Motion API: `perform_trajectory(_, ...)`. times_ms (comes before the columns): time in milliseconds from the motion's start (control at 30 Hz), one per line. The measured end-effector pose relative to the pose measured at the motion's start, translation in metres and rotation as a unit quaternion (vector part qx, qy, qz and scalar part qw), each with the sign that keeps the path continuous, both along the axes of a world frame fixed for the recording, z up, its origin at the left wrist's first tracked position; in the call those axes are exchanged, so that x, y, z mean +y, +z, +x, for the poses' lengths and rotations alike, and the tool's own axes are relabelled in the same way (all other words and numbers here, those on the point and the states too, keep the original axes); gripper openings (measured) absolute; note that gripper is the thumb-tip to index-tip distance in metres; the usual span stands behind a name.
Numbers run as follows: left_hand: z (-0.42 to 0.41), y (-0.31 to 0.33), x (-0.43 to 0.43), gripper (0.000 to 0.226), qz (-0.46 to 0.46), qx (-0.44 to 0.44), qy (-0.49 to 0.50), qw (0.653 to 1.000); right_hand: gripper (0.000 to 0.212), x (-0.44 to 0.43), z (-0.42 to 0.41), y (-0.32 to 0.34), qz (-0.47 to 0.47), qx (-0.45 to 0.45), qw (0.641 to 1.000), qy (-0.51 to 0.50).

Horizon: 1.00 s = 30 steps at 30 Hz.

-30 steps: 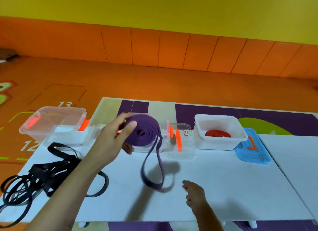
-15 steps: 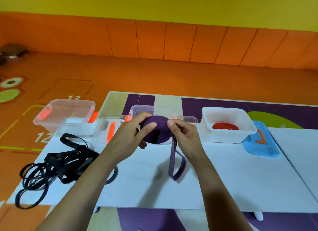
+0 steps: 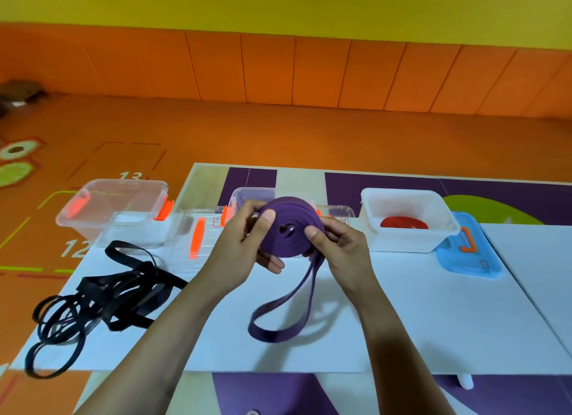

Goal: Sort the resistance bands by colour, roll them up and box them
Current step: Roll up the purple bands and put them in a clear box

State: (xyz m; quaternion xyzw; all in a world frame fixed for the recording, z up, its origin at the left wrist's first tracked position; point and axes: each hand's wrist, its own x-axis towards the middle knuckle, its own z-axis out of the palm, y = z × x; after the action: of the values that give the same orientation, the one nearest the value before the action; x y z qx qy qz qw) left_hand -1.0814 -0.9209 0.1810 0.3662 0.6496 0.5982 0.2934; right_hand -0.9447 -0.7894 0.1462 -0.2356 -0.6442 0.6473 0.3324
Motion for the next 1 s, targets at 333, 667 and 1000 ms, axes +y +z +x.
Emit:
perform_trajectory(333,-0.031,0.013,-0.012,0.009,-0.102,0.103,-0.055,0.988,0.011,0.004,0.003,0.004,0.065,-0.028,0.997,0.04)
perform_trajectory(667,-0.021,0.018,-0.001,0.019,-0.034,0.046,-0.124,0.991,0.019,0.007,0.001,0.015,0.005,0.011,0.999,0.039)
perform_trajectory(1000,0.0,-0.008,0.008,0.013,0.019,-0.114,-0.018,0.993,0.04,-0.005,-0.016,-0.003,-0.077,0.031,0.996,-0.029)
